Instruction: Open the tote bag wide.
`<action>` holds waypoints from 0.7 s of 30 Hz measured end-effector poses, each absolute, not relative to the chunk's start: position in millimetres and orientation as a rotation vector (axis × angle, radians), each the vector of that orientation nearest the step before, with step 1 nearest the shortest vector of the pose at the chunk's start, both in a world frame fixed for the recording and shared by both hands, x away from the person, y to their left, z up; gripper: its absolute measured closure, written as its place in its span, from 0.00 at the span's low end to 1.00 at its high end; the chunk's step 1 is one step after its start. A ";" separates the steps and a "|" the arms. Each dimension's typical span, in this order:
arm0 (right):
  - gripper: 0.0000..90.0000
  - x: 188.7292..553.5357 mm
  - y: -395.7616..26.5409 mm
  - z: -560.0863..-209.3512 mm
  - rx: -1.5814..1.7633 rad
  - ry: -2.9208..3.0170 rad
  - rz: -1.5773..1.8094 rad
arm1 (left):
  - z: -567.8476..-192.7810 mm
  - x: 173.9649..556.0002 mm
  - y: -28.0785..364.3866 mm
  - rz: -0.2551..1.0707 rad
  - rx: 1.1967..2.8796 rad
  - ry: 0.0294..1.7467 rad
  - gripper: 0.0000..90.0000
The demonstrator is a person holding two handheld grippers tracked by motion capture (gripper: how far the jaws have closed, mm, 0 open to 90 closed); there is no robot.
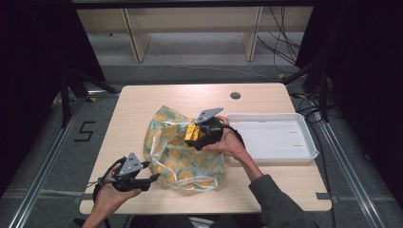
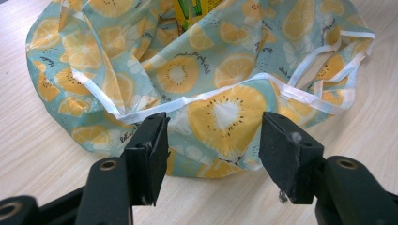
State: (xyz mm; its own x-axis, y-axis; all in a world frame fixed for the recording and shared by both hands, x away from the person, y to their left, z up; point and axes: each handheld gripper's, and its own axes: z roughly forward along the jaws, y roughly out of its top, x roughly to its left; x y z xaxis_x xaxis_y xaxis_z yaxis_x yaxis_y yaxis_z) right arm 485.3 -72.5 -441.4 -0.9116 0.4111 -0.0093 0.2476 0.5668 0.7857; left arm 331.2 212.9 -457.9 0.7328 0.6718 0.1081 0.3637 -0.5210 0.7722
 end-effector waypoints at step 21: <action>0.20 490.8 -67.0 -450.3 0.553 2.618 1.290 | -458.5 332.5 215.5 0.507 2.157 0.784 0.42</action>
